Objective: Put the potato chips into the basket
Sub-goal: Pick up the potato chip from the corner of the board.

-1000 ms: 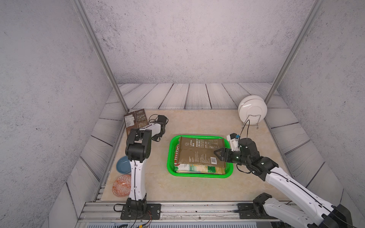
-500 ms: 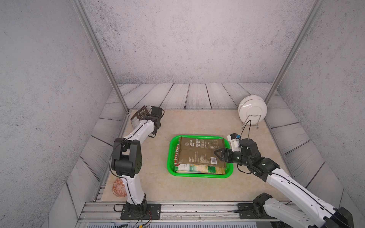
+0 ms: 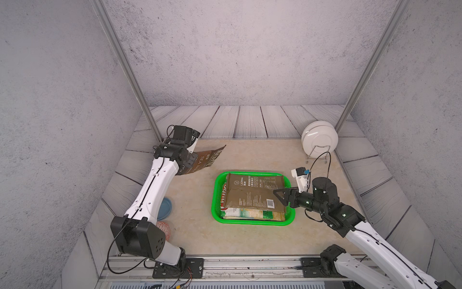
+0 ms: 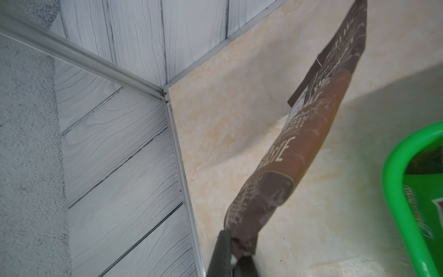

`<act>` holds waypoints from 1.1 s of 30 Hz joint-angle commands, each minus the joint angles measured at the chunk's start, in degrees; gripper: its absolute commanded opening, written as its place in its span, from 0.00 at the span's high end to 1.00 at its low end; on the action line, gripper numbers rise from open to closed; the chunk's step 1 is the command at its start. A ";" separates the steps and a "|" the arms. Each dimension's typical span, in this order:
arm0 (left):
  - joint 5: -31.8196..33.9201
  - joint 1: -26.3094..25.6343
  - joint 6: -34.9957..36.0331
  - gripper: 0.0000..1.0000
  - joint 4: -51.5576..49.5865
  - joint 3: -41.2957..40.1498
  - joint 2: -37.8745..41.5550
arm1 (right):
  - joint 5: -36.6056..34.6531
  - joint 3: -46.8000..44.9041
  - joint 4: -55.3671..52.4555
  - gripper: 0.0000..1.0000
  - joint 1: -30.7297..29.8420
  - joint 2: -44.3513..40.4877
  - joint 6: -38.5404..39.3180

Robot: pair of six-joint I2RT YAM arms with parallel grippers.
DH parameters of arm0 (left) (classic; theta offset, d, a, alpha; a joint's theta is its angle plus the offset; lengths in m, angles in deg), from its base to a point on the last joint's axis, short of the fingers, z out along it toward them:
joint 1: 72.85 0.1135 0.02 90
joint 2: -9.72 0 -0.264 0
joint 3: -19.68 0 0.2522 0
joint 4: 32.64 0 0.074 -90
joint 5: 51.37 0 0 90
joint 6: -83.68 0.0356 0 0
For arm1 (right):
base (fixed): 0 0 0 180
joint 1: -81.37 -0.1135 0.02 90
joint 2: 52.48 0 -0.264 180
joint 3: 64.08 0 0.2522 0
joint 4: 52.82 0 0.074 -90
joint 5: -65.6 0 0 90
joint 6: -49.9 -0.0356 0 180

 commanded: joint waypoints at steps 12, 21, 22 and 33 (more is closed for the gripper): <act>-27.18 -0.15 -0.38 1.00 -21.56 18.22 4.93 | 6.19 5.04 2.75 0.31 0.14 1.32 3.58; -39.39 -0.14 -0.04 1.00 -30.47 26.35 4.62 | 9.44 7.68 5.75 0.30 0.11 7.31 1.57; -40.83 -0.14 0.38 1.00 -31.69 27.48 4.44 | 9.94 8.01 6.00 0.30 0.11 8.01 1.68; -52.73 -0.18 8.48 1.00 -44.46 36.95 3.78 | 14.25 9.57 11.40 0.26 0.21 11.85 4.15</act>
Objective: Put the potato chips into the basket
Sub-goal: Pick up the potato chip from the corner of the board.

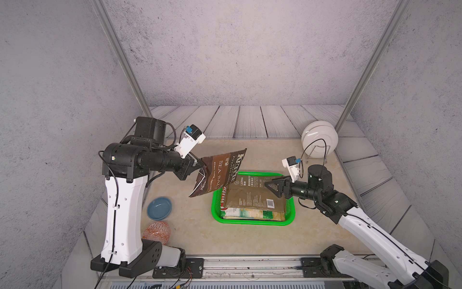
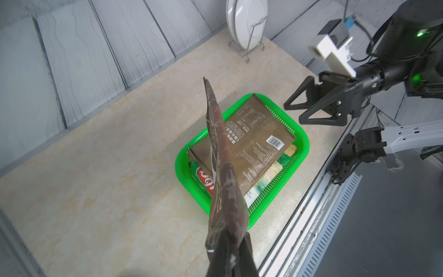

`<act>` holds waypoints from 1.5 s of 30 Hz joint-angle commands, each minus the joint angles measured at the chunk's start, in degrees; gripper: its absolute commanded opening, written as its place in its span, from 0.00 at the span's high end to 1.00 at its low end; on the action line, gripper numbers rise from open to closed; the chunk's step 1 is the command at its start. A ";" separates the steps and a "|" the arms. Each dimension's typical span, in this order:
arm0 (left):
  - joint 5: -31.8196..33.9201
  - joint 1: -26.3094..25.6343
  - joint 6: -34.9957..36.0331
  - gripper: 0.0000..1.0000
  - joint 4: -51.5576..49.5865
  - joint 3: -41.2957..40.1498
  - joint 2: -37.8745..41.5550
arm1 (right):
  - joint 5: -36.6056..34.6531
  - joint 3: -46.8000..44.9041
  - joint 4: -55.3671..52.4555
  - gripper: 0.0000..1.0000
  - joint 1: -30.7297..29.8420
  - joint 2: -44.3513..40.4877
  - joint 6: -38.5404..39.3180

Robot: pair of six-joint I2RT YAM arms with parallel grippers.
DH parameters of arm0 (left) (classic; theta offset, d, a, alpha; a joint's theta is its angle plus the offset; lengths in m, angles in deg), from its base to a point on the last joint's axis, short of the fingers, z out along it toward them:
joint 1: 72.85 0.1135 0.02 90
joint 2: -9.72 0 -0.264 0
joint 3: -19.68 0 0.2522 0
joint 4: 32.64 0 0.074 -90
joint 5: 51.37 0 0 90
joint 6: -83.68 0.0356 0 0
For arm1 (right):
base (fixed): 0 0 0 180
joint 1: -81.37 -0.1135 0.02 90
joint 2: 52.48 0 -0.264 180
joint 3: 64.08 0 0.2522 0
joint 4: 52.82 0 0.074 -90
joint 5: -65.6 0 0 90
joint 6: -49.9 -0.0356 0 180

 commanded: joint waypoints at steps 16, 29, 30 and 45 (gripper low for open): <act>-14.33 -1.34 7.06 1.00 -11.02 1.79 2.40 | 14.98 6.65 15.86 0.22 1.36 11.99 0.29; -15.71 -6.05 5.77 1.00 -11.02 -0.37 1.44 | 28.02 12.95 23.74 0.22 8.07 26.64 -6.60; -15.80 -6.61 5.64 1.00 -11.02 -0.41 1.29 | 28.41 13.34 24.88 0.22 8.10 27.47 -7.69; -9.56 -17.93 4.84 1.00 -11.02 -3.18 -1.64 | 27.14 12.06 19.11 0.18 8.10 17.52 17.02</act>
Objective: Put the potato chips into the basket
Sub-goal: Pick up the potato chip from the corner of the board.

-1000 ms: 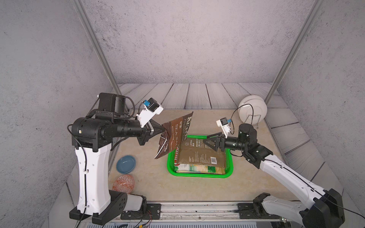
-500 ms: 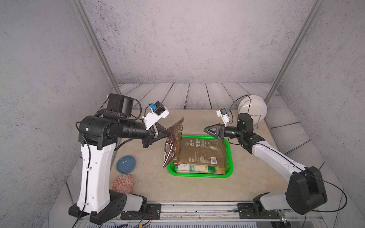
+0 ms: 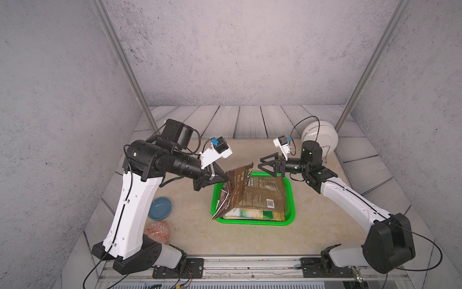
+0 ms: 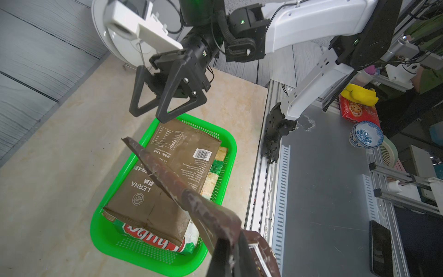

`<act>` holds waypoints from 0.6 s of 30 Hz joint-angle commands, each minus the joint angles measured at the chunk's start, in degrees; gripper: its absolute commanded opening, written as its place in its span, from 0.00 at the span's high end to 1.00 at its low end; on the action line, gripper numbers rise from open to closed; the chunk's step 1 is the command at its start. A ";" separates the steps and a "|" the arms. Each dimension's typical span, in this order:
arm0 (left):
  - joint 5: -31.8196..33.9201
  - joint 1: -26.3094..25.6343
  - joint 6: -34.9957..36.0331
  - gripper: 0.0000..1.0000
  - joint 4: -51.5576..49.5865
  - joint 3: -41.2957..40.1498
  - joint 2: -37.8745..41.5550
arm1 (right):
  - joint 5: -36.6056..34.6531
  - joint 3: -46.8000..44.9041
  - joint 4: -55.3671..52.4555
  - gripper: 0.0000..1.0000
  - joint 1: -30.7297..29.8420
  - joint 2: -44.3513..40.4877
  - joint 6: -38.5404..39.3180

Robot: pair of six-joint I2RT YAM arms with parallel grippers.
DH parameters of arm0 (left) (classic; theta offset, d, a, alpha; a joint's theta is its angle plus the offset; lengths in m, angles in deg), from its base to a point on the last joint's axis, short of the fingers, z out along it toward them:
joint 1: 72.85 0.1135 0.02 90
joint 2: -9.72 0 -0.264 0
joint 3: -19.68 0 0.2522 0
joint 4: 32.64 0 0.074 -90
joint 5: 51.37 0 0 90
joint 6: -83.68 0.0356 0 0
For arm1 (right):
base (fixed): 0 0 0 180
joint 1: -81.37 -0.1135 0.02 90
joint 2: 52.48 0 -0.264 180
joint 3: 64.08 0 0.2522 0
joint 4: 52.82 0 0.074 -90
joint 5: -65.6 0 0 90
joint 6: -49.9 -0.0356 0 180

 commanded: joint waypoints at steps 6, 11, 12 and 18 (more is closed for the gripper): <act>1.10 -3.59 -0.87 1.00 -11.02 0.08 -0.33 | 7.18 2.57 0.83 0.16 -0.85 -1.16 12.22; 2.21 -4.79 -1.35 1.00 -11.02 1.23 -0.80 | 9.28 8.65 -11.66 0.19 -3.44 2.57 20.95; 2.40 -4.93 -1.39 1.00 -11.02 1.39 -0.84 | 9.49 8.72 -12.87 0.19 -3.78 2.99 22.15; 3.17 -5.32 -1.42 1.00 -11.06 1.80 -0.73 | 12.33 6.86 -14.37 0.21 -5.28 4.72 25.12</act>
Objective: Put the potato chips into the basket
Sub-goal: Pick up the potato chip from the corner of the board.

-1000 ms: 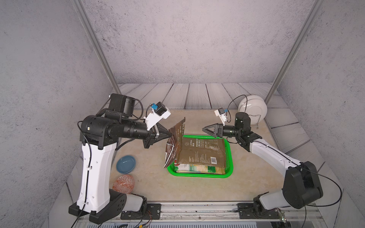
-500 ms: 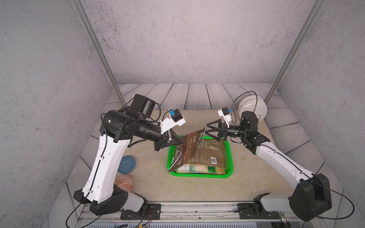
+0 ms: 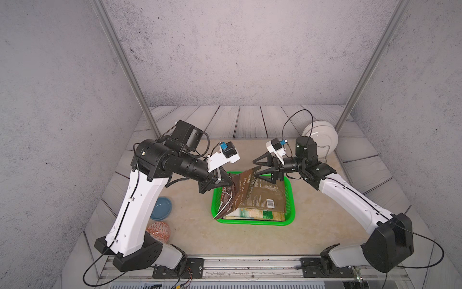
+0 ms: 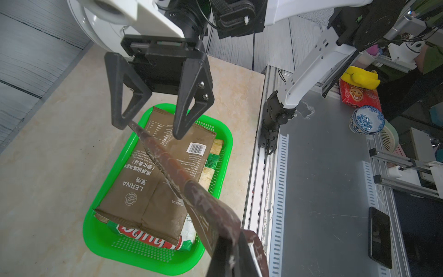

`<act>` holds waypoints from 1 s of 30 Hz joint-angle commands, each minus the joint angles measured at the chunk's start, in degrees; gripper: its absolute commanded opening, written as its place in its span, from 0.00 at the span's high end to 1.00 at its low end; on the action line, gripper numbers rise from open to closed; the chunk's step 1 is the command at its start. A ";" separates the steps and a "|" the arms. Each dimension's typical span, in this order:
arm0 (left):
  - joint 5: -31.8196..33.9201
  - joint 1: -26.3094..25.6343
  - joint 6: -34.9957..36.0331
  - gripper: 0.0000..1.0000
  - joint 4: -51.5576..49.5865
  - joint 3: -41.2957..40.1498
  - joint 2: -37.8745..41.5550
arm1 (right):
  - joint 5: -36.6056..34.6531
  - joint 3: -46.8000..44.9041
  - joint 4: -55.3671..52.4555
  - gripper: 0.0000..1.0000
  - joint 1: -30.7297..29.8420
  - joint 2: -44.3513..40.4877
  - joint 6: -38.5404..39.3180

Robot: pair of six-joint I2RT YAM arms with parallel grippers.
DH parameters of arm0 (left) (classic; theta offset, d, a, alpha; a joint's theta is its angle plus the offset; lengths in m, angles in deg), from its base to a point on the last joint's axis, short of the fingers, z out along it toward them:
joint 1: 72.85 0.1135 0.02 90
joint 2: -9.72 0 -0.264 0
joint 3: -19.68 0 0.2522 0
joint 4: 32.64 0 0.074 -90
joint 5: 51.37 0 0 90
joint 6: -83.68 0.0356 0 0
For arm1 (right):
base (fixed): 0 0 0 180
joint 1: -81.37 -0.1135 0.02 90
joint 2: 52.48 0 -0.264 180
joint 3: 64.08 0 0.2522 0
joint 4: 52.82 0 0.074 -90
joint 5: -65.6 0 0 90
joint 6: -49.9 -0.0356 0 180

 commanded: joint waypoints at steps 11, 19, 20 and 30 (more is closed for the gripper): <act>1.21 -0.60 -0.26 1.00 -11.02 1.89 0.61 | -6.15 -3.87 -5.37 0.33 -1.23 2.58 8.17; 4.78 -0.63 -2.17 1.00 -8.41 1.01 1.46 | -13.80 -7.03 0.13 0.87 -1.23 -1.38 4.78; 5.90 -0.63 -2.76 1.00 -7.02 0.04 2.02 | -14.84 -7.04 -0.03 0.92 -1.23 -2.30 4.55; 20.85 -0.54 -7.64 1.00 5.27 -10.30 6.45 | -25.45 -5.60 -10.83 1.00 -1.19 -11.01 4.13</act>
